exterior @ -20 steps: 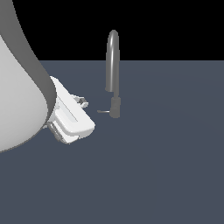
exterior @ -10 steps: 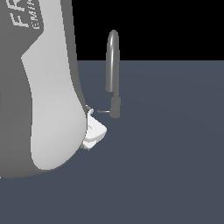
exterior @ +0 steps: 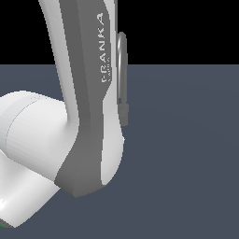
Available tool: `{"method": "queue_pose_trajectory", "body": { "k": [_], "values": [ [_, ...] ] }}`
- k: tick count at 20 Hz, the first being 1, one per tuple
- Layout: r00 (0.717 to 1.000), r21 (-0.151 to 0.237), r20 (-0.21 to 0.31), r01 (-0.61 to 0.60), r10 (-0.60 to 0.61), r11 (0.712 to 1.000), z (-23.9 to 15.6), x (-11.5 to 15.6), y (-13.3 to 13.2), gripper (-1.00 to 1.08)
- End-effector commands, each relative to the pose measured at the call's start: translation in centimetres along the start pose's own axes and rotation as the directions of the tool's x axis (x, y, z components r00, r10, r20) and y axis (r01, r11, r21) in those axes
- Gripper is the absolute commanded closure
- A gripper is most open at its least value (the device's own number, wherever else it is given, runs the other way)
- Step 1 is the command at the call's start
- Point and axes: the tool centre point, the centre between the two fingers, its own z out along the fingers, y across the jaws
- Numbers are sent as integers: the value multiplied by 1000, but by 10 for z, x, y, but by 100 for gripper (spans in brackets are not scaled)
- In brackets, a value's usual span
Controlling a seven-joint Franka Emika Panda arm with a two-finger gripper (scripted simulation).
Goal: Turn on the faucet by rotating a designated handle.
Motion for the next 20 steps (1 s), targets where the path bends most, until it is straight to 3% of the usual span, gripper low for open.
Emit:
{"method": "queue_pose_trajectory", "body": {
  "k": [1, 11, 20],
  "values": [
    [999, -37, 6, 39, -39, 999, 6, 6, -4, 108],
    [984, -160, 36, 180, -177, 970, 29, 25, -18, 108],
    [969, -218, 58, 249, -242, 944, 42, 32, -25, 108]
  ]
}}
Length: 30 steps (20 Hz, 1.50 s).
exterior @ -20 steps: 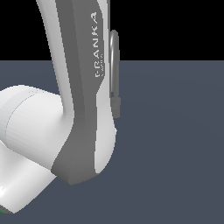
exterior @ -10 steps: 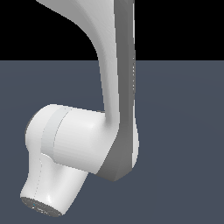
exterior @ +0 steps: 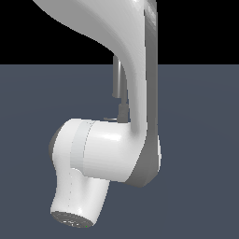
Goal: Turn on the faucet by rotating a designated handle.
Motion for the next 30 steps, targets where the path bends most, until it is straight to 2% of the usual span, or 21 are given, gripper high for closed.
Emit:
{"method": "queue_pose_trajectory", "body": {
  "k": [1, 10, 21, 23, 30],
  "values": [
    [1000, -12, 2, 13, -13, 1000, 2, 2, -1, 108],
    [1000, -17, 3, 19, -19, 1000, 4, 2, -2, 108],
    [1000, -18, 3, 19, -19, 1000, 4, -37, 13, 108],
    [1000, -13, -7, 21, -21, 1000, 4, -28, 9, 108],
    [1000, -15, -2, 20, -20, 1000, 4, -54, 2, 108]
  ]
}}
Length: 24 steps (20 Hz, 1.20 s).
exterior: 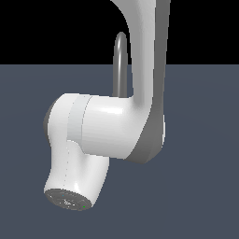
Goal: Turn on the faucet by rotating a designated handle.
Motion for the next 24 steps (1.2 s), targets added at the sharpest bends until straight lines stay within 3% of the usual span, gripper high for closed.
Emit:
{"method": "queue_pose_trajectory", "body": {
  "k": [1, 7, 8, 9, 21, 22, 23, 24],
  "values": [
    [1000, 6, 18, 0, 0, 1000, 0, -18, -6, 108],
    [1000, 4, 22, -1, 1, 1000, 0, -39, -12, 108],
    [1000, 4, 22, -1, 1, 1000, 0, -39, -12, 108],
    [1000, 6, -12, 1, -1, 1000, -1, -19, -13, 108],
    [1000, 4, 20, -1, 1, 1000, -1, -52, -52, 108],
    [1000, 4, 20, -1, 1, 1000, -1, -52, -52, 108],
    [1000, 34, -17, -26, 27, 999, -5, -34, -34, 108],
    [1000, 32, -15, -25, 25, 999, -4, -34, -38, 108]
  ]
}}
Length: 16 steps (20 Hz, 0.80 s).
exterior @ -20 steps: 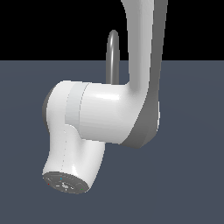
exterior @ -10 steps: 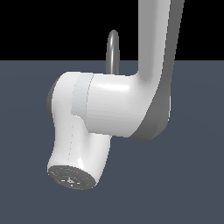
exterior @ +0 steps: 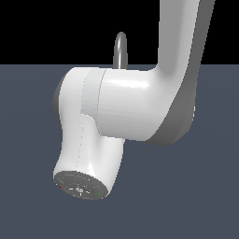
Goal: Turn on the faucet by rotating a designated handle.
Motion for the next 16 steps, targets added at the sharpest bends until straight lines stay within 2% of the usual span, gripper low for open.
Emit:
{"method": "queue_pose_trajectory", "body": {
  "k": [1, 16],
  "values": [
    [1000, 1, 2, 2, -2, 1000, 0, 1, -8, 108],
    [999, -24, 36, 25, -24, 999, 6, 0, -60, 108]
  ]
}}
